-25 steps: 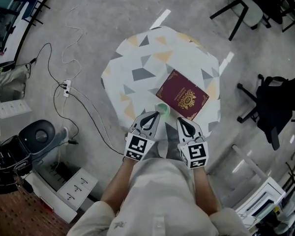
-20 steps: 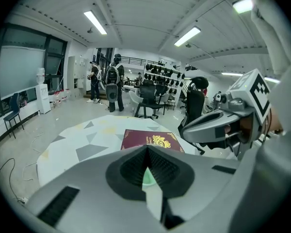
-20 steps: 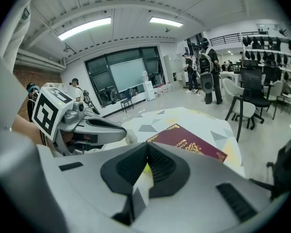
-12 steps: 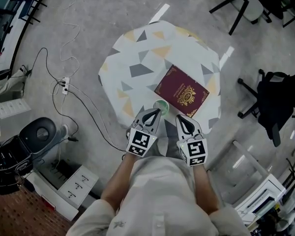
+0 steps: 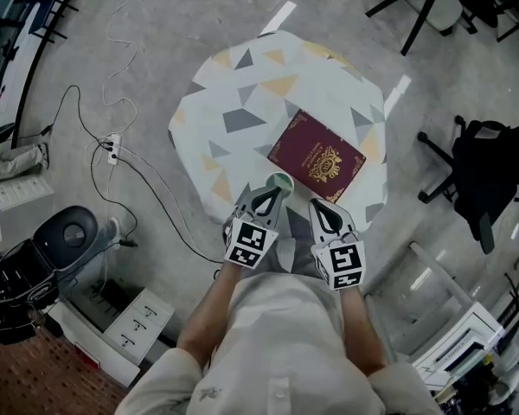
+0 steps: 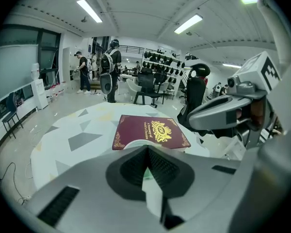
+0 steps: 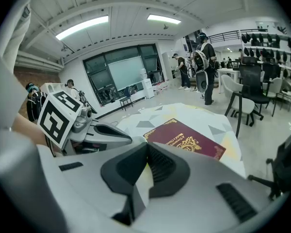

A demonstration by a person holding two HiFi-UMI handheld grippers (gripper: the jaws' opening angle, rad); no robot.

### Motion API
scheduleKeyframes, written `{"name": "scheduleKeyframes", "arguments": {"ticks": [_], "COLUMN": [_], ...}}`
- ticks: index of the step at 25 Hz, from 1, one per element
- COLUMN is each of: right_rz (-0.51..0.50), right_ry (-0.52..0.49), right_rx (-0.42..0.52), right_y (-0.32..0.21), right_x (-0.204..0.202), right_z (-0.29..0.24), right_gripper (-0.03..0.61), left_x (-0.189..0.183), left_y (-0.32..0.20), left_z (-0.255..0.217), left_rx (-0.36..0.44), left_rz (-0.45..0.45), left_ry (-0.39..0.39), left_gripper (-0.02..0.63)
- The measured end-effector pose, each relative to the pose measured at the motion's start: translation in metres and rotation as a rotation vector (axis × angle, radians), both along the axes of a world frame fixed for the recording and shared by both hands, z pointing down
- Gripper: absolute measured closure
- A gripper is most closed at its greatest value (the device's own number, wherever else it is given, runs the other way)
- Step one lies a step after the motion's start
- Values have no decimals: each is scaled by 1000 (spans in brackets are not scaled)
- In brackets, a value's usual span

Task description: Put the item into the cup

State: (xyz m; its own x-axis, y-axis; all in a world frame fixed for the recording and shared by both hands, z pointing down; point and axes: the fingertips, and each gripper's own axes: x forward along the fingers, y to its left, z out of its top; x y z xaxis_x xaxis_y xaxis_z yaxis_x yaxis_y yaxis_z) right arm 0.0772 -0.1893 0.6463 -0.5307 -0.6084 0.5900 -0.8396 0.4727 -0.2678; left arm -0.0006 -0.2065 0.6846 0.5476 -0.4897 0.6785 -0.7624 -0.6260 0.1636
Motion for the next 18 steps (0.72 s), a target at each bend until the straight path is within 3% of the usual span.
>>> {"name": "scheduleKeyframes", "arguments": {"ticks": [18], "right_rz": [9], "right_ry": [2], "right_rx": [-14], "right_y": [2], "right_x": [5], "right_z": [5], "right_gripper": [571], "left_x": [0], "left_y": [1], "left_z": [30], "left_rx": [-92], "left_rz": [2], "left_ry": [-112], "left_gripper": [603]}}
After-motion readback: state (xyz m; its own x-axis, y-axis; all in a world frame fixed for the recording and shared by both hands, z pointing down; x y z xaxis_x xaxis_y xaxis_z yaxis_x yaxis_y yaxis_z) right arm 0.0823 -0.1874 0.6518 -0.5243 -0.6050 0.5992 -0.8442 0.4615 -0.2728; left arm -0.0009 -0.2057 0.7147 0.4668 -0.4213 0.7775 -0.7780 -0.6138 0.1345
